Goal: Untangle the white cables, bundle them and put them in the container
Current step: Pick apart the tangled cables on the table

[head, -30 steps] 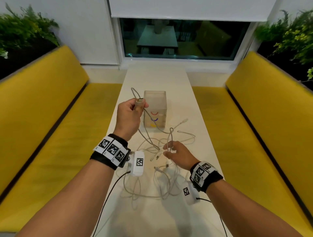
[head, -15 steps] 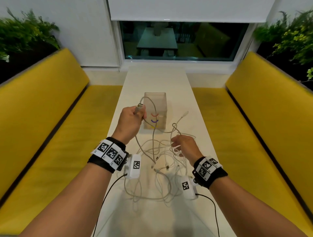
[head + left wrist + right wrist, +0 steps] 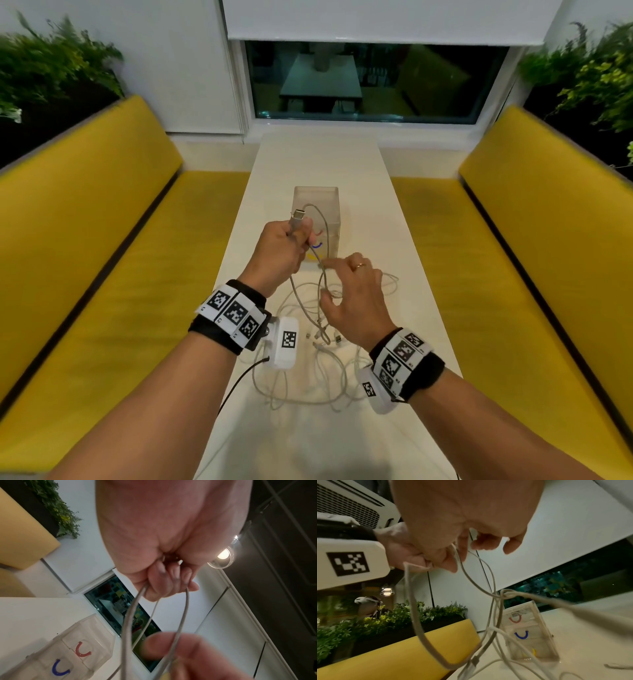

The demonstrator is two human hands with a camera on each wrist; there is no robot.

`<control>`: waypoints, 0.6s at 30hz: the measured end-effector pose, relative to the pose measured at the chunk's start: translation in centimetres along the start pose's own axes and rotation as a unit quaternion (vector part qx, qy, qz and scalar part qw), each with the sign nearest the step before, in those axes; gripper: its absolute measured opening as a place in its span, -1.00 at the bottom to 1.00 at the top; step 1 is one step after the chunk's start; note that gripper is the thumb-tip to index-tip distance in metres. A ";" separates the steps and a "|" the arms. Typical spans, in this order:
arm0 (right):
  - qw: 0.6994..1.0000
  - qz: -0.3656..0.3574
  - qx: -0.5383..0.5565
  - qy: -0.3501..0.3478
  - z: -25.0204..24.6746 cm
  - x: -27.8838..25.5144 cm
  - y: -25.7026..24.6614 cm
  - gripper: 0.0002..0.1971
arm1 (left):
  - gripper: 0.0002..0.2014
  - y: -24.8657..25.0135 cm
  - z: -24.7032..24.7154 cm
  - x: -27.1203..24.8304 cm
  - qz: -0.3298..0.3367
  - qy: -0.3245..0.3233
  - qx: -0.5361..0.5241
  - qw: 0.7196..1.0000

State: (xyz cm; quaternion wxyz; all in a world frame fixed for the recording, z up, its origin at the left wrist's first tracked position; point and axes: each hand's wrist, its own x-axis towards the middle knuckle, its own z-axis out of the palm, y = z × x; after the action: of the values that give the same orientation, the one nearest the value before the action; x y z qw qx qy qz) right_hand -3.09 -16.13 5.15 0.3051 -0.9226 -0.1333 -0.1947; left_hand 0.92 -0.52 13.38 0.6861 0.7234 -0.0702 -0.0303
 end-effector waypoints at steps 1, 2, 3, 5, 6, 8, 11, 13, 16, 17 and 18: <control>0.998 -0.003 -0.017 -0.052 0.2 0.1 0.1 -0.74 | -0.57 0.1 0.0 -0.1 -0.003 -0.007 -0.005 1.000; 0.994 0.002 -0.020 -0.105 0.5 0.2 0.5 -0.84 | -0.57 0.1 -0.2 0.0 -0.001 -0.011 -0.007 1.000; 0.989 0.019 -0.006 -0.149 0.7 0.2 1.0 -0.84 | -0.57 0.1 -0.4 0.0 0.002 -0.009 -0.008 1.000; 0.978 0.079 0.074 -0.179 1.2 -0.1 2.5 -0.82 | -0.57 0.4 -1.2 0.2 0.018 0.014 -0.009 1.000; 0.973 0.107 0.103 -0.175 1.4 -0.2 3.5 -0.82 | -0.58 0.4 -1.7 0.4 0.026 0.029 -0.005 0.999; 0.966 0.145 0.100 -0.187 1.3 -0.6 4.7 -0.81 | -0.59 0.1 -2.5 0.4 0.027 0.047 0.008 0.999; 0.938 0.214 0.116 -0.249 1.0 -0.7 5.1 -0.80 | -0.59 -0.7 -2.2 0.1 0.013 0.058 0.022 0.998; 0.925 0.250 0.119 -0.262 1.2 -0.5 5.5 -0.79 | -0.60 -1.3 -1.4 -0.2 0.013 0.059 0.022 0.998; 0.917 0.293 0.128 -0.238 1.3 0.0 6.0 -0.84 | -0.60 -1.9 -0.9 -0.4 0.023 0.069 0.023 0.997; 0.910 0.306 0.161 -0.228 1.1 0.1 5.9 -0.79 | -0.61 -1.9 -1.1 -0.5 0.026 0.075 0.020 0.997; 0.899 0.319 0.201 -0.222 1.0 0.1 6.1 -0.71 | -0.61 -2.0 -1.4 -0.4 0.028 0.079 0.014 0.996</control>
State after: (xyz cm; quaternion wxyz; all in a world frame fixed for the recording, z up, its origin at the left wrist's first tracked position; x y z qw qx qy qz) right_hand -0.45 -20.30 1.35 0.4921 -0.8541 0.0681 0.1537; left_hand 0.87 0.99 11.44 0.6801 0.7308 -0.0358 0.0471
